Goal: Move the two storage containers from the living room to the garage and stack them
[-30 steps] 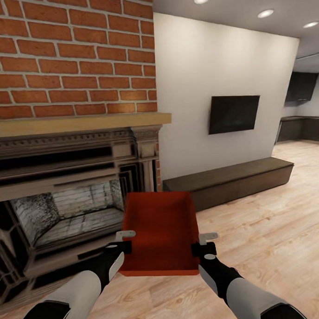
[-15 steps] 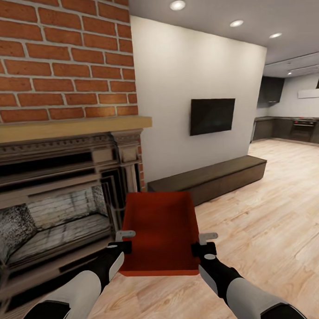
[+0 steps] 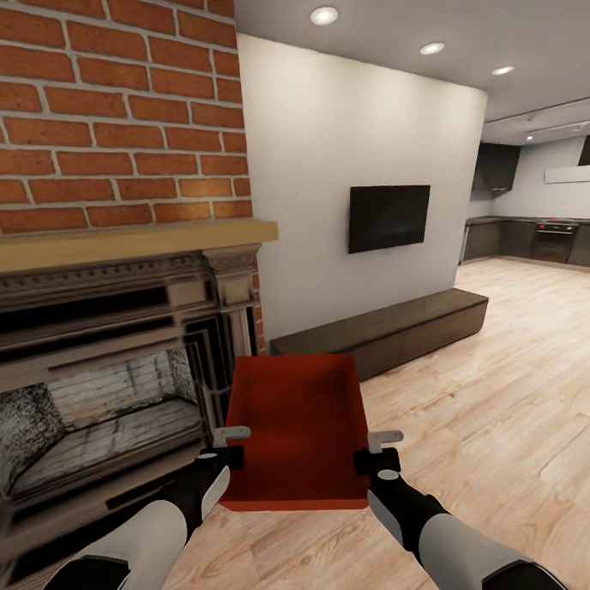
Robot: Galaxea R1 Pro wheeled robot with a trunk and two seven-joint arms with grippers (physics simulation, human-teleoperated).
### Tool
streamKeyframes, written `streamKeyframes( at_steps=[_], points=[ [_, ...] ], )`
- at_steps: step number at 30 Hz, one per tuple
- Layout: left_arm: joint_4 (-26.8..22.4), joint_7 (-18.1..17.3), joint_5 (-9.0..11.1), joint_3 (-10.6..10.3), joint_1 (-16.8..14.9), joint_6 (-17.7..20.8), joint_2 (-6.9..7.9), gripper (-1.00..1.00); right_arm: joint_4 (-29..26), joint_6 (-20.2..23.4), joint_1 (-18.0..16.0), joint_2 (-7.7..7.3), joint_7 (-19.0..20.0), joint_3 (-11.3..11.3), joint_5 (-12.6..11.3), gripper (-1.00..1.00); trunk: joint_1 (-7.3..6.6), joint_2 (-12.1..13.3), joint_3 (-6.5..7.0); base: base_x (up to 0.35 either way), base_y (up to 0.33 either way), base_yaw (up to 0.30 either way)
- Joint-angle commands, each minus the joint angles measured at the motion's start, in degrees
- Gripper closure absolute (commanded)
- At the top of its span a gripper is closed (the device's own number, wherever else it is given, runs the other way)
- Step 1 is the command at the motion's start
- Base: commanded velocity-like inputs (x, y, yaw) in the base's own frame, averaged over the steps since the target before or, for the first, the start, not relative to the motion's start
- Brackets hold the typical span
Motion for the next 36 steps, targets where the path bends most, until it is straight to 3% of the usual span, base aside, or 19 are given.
streamKeyframes(
  at_steps=[1,14,20,36],
  points=[
    [-0.33,0.63,-0.49,3.04,-0.05,-3.15,0.07,1.00,0.22,-0.35,-0.04,-0.94,-2.22,-3.17,-1.09,1.00,-0.22,0.37,0.11,0.000,0.000,0.000],
    [-0.32,0.63,-0.49,3.04,-0.05,-3.18,0.13,1.00,0.22,-0.34,-0.04,-0.89,-2.22,-3.14,-1.09,1.00,-3.08,5.58,2.44,0.000,0.000,0.000],
    [-0.33,0.67,-0.56,3.04,-0.05,-3.22,0.15,1.00,0.22,-0.41,-0.04,-0.90,-2.28,-3.17,-1.09,1.00,-3.08,5.58,2.44,0.000,0.000,-0.054],
    [-0.33,0.72,-0.57,3.13,-0.05,-3.22,0.16,1.00,0.22,-0.44,-0.04,-0.89,-2.31,-3.29,-1.09,1.00,-3.08,5.58,2.44,0.000,0.000,-0.238]
  ],
)
